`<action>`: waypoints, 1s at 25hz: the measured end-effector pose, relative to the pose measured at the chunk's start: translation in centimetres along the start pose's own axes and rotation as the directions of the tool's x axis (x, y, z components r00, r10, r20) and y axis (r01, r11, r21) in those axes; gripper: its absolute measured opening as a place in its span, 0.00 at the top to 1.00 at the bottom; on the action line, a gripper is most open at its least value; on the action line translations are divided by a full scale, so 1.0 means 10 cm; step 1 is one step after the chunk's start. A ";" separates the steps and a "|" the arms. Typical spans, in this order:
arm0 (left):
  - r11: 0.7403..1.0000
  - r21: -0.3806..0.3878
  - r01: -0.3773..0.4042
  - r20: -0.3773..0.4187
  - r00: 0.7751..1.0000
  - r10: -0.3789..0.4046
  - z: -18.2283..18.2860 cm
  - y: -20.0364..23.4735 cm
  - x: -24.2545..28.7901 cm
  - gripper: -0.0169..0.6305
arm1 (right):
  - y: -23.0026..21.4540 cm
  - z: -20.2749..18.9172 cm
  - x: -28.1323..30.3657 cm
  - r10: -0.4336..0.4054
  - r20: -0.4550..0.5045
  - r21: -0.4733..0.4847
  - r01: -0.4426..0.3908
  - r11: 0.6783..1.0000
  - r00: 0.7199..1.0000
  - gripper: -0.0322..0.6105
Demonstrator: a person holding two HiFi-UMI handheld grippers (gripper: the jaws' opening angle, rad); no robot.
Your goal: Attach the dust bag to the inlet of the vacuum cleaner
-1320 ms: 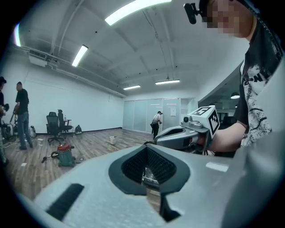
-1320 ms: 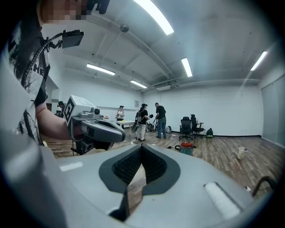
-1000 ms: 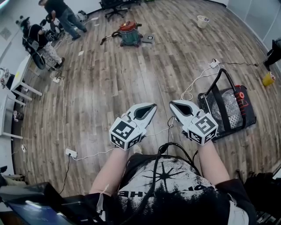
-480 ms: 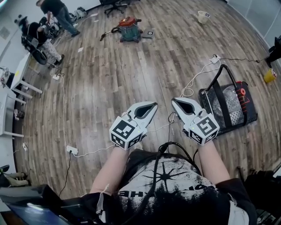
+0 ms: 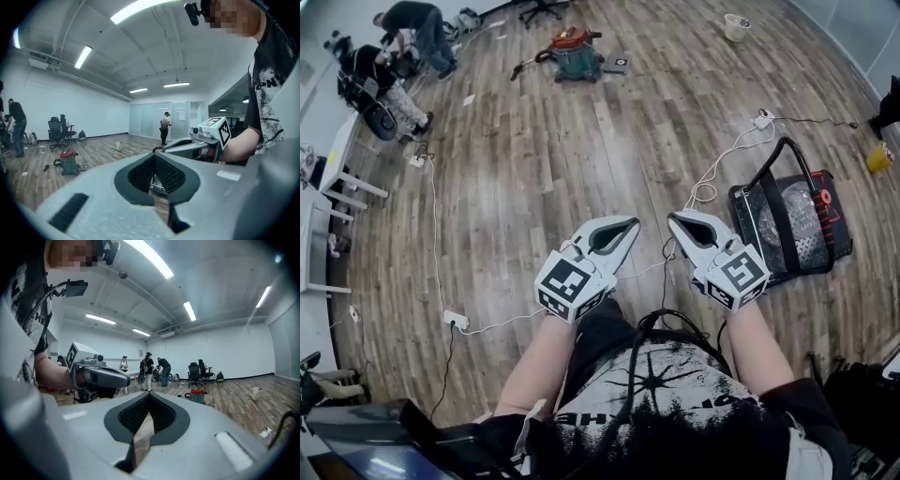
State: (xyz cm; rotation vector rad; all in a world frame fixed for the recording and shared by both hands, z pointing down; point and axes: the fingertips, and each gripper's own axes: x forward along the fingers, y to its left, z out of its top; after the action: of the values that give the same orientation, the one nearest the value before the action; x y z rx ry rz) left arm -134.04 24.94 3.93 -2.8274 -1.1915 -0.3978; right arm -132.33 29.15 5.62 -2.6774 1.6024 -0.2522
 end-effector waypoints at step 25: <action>0.981 0.000 0.192 -0.009 0.981 -0.192 0.16 2.97 0.04 0.97 | -0.91 0.57 2.80 -0.138 -0.026 0.025 0.138 0.990 0.990 0.94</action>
State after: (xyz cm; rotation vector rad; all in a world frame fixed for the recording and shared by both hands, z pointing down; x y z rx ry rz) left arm -112.40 4.59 4.16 -2.7143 -1.4683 -0.4179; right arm -110.60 8.50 4.54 -2.7791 1.4104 -0.3067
